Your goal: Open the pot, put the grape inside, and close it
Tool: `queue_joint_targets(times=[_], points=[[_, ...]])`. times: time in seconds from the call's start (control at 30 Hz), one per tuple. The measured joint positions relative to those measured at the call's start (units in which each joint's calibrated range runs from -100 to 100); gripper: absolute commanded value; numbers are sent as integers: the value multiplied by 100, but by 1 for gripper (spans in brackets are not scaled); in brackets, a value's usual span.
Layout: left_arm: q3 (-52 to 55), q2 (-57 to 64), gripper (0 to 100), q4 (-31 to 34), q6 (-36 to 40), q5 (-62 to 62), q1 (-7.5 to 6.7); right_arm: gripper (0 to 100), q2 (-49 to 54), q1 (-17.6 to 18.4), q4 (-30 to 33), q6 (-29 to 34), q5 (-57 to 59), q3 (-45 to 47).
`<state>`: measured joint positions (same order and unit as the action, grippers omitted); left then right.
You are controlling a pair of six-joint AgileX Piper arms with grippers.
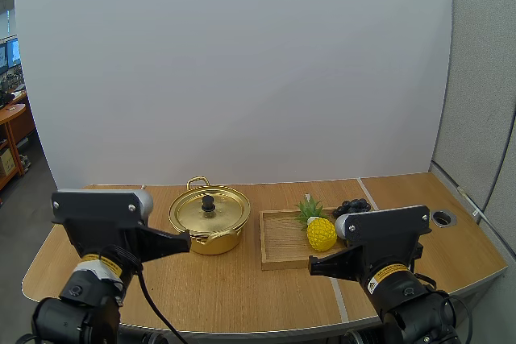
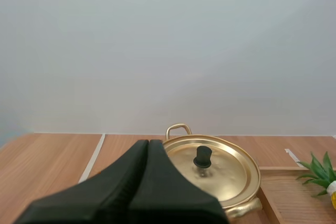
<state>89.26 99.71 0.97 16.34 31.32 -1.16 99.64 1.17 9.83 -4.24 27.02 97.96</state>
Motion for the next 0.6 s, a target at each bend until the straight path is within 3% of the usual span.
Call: queue_joint_targets(times=[0.43,0.6], points=[[-502,0,0,0,-533,0,0,0,4,0,0,0,472,-1470],[-1058,10,0,0,-687,213,0,0,15,0,10,0,1575,-2340]])
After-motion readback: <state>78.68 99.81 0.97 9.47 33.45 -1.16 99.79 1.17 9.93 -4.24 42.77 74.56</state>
